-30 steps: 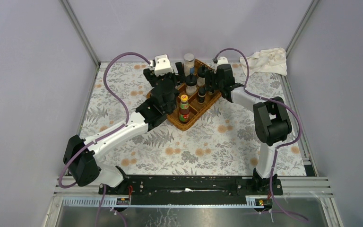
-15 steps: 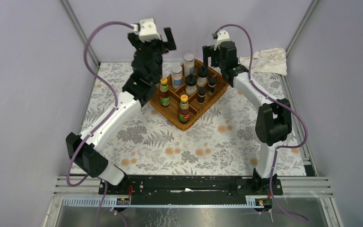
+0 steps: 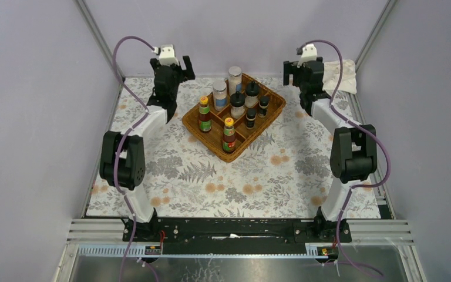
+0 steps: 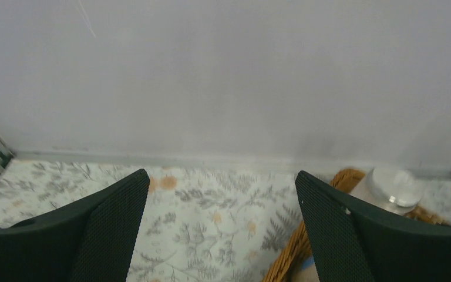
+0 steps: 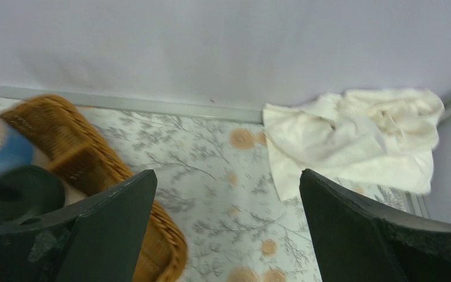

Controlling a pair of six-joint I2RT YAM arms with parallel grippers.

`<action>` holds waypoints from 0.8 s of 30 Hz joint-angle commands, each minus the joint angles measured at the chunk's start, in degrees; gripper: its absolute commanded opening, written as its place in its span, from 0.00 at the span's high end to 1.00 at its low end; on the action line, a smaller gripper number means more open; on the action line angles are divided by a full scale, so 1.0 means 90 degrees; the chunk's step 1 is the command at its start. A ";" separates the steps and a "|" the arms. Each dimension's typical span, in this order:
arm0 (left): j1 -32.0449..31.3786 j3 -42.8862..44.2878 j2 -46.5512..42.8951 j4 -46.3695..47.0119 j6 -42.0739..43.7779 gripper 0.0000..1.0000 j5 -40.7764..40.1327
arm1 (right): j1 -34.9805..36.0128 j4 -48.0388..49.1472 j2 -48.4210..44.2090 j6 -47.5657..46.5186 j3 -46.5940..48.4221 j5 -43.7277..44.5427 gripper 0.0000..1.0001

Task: Organize the condiment bottles
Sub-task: Reset both arms

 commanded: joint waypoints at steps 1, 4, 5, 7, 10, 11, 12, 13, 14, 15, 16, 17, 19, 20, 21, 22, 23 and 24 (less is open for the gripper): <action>0.0084 -0.0635 0.0281 0.1783 0.0249 0.01 0.0630 | -0.0384 0.2009 -0.0454 -0.0065 -0.1088 -0.0064 0.00; 0.0157 -0.0950 0.0490 0.2154 0.0358 0.01 0.0722 | -0.0473 0.2833 -0.0410 -0.0232 -0.1737 -0.0007 0.00; 0.0196 -0.1051 0.0522 0.2237 0.0375 0.01 0.0771 | -0.0481 0.2992 -0.0382 -0.0339 -0.1860 -0.0019 0.00; 0.0280 -0.1234 0.0560 0.2400 0.0397 0.01 0.0877 | -0.0501 0.3659 -0.0302 -0.0527 -0.2247 -0.0094 0.00; 0.0402 -0.1512 0.0524 0.2597 0.0560 0.01 0.1076 | -0.0546 0.4085 -0.0301 -0.0431 -0.2553 -0.0223 0.00; 0.0453 -0.1563 0.0512 0.2611 0.0648 0.01 0.1084 | -0.0563 0.4025 -0.0297 -0.0376 -0.2551 -0.0280 0.00; 0.0512 -0.1610 0.0494 0.2631 0.0709 0.01 0.1086 | -0.0570 0.3946 -0.0302 -0.0356 -0.2544 -0.0317 0.00; 0.0591 -0.1661 0.0483 0.2664 0.0740 0.01 0.1095 | -0.0585 0.3866 -0.0302 -0.0374 -0.2531 -0.0344 0.00; 0.0691 -0.1710 0.0468 0.2725 0.0744 0.01 0.1125 | -0.0586 0.3806 -0.0311 -0.0403 -0.2535 -0.0376 0.00; 0.0783 -0.1761 0.0455 0.2798 0.0744 0.01 0.1141 | -0.0583 0.3734 -0.0336 -0.0428 -0.2539 -0.0447 0.00; 0.0880 -0.1791 0.0448 0.2864 0.0744 0.01 0.1147 | -0.0591 0.3612 -0.0380 -0.0481 -0.2518 -0.0540 0.00; 0.0974 -0.1813 0.0462 0.2900 0.0744 0.01 0.1147 | -0.0606 0.3388 -0.0402 -0.0534 -0.2483 -0.0624 0.00; 0.1099 -0.1822 0.0484 0.2896 0.0744 0.01 0.1140 | -0.0618 0.2846 -0.0423 -0.0657 -0.2295 -0.0935 0.00; 0.1237 -0.1825 0.0482 0.2901 0.0744 0.01 0.1197 | -0.0618 0.2559 -0.0419 -0.0669 -0.2154 -0.0981 0.00; 0.1364 -0.1819 0.0494 0.2903 0.0707 0.01 0.1310 | -0.0627 0.2354 -0.0399 -0.0595 -0.2009 -0.0925 0.00; 0.1510 -0.1811 0.0507 0.2914 0.0591 0.01 0.1521 | -0.0633 0.2207 -0.0367 -0.0478 -0.1892 -0.0814 0.00; 0.1613 -0.1793 0.0532 0.2934 0.0471 0.01 0.1743 | -0.0630 0.2084 -0.0341 -0.0369 -0.1765 -0.0680 0.00; 0.1716 -0.1774 0.0551 0.2957 0.0328 0.01 0.2020 | -0.0628 0.1998 -0.0317 -0.0260 -0.1673 -0.0491 0.00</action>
